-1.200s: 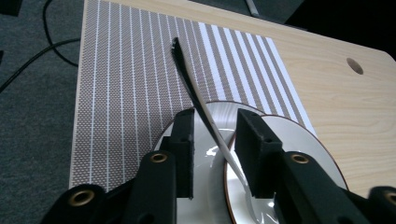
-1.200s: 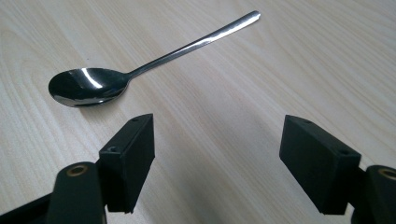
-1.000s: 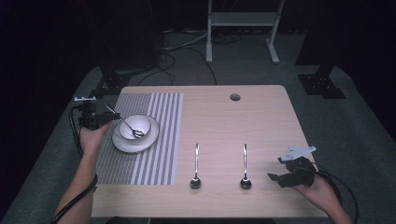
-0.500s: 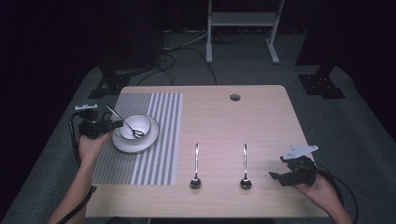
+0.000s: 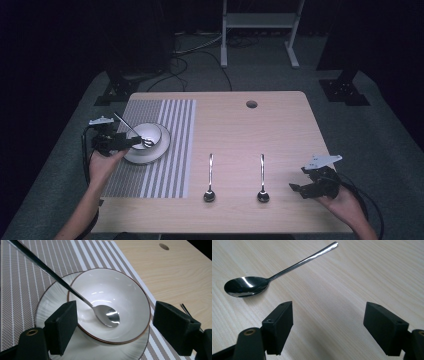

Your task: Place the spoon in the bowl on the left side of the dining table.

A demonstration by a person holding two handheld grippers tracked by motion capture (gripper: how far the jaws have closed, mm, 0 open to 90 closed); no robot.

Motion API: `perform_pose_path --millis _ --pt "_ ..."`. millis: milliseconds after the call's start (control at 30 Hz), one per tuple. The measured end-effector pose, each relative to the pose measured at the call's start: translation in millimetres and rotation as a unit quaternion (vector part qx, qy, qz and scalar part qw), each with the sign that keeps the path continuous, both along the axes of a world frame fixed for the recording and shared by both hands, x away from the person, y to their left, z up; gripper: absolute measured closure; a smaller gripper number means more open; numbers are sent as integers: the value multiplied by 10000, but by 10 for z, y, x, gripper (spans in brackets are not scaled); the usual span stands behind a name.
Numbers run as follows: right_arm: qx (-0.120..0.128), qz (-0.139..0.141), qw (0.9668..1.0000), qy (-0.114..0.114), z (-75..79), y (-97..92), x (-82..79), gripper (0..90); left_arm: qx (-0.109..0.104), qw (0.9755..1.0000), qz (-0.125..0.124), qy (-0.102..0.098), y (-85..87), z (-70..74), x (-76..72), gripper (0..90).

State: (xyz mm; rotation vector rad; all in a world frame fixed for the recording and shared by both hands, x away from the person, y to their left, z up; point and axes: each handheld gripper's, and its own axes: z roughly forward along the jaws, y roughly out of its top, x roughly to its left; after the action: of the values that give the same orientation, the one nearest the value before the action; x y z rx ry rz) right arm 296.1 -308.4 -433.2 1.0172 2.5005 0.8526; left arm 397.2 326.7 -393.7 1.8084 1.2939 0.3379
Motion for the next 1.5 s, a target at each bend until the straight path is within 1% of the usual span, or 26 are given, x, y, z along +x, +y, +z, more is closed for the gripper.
perform_pose_path --millis 133,267,400,433,533,633,733,767,800,867,933,967,1233,1400,1500 --pt "-14 -27 10000 23 -6 -5 2 225 34 9999 -103 18 -51 6 -39 178" --pt "-23 -46 10000 16 -6 -7 6 220 61 9997 -218 -30 -122 17 -74 166" --pt "-29 -46 10000 -2 1 -2 3 219 105 9992 -379 -78 -220 29 -109 143" --pt "-22 -56 10000 2 1 -4 -1 219 69 9986 -509 -106 -264 34 -123 143" --pt "-33 -70 10000 8 0 -10 -4 218 116 9983 -564 -117 -312 41 -132 122" --pt "-16 -94 10000 9 0 -30 -12 217 137 9972 -720 -109 -404 42 -141 111" --pt "-3 -111 9999 3 -1 -40 -16 217 175 9967 -789 -104 -450 42 -149 104" --pt "13 -126 9999 -4 2 -51 -26 217 171 9959 -888 -82 -502 32 -157 101" --pt "13 -126 9999 -4 2 -51 -26 217 171 9959 -888 -82 -502 32 -157 98" --pt "22 -117 9999 -32 -7 -64 -31 217 209 9952 -956 -52 -556 22 -166 97" --pt "47 -154 9999 -8 -18 -73 -36 215 270 9939 -1067 -60 -627 8 -180 96" --pt "50 -151 9999 -12 -23 -76 -37 215 270 9939 -1067 -60 -627 8 -180 96" --pt "83 -187 9998 -3 -40 -95 -55 215 369 9911 -1280 -39 -781 -40 -213 95" --pt "99 -193 9998 -20 -40 -101 -61 215 373 9900 -1364 -14 -849 -72 -224 95" --pt "103 -202 9997 -14 -44 -105 -63 215 432 9890 -1414 -7 -892 -84 -239 95"
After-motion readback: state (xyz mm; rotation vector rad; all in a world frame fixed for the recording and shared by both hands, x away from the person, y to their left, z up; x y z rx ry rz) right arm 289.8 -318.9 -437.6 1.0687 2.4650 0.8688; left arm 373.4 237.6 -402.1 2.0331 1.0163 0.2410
